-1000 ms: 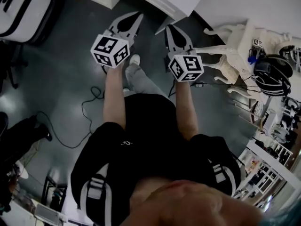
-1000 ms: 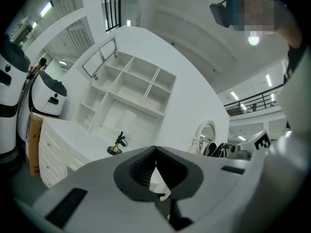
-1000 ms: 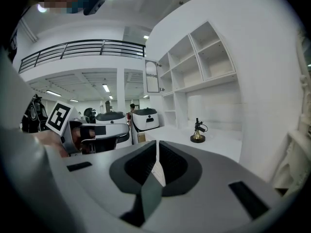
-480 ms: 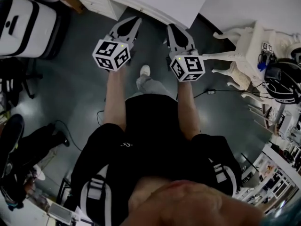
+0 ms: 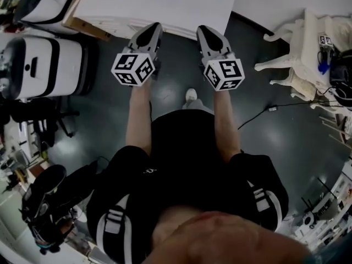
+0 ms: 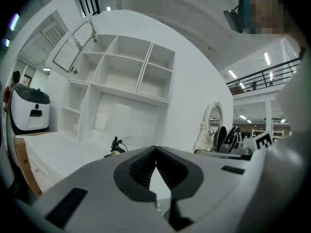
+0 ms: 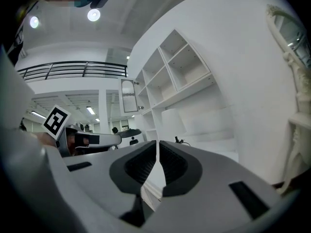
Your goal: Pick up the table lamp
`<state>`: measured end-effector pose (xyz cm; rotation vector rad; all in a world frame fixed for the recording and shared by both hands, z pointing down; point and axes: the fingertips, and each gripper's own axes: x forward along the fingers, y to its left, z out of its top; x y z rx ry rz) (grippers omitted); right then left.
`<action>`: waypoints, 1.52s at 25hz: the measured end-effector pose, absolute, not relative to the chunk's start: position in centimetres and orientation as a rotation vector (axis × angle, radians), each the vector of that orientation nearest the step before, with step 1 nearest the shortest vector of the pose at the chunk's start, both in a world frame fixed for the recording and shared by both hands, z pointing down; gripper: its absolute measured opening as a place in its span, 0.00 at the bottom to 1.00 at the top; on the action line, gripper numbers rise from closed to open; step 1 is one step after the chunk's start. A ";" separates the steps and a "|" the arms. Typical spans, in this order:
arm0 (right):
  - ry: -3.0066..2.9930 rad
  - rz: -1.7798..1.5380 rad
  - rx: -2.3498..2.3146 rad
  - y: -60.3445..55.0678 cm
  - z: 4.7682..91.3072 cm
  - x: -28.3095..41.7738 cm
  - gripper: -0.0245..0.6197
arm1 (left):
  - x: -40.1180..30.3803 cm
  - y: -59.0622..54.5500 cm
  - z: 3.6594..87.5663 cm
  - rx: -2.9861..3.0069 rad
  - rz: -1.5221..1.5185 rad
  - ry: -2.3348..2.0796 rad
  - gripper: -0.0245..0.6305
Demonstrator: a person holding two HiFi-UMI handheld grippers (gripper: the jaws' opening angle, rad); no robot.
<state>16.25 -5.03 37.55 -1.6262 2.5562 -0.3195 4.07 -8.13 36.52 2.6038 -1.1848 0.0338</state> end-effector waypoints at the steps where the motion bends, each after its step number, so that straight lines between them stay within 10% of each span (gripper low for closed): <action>1: 2.543 -0.320 -1.642 -5.2 37.7 17.1 0.07 | 4.8 -8.3 36.6 2.609 0.032 -1.175 0.05; 38: 2.662 -0.319 -1.524 -12.2 39.0 15.2 0.19 | 2.7 -15.3 38.5 2.557 -0.001 -1.206 0.05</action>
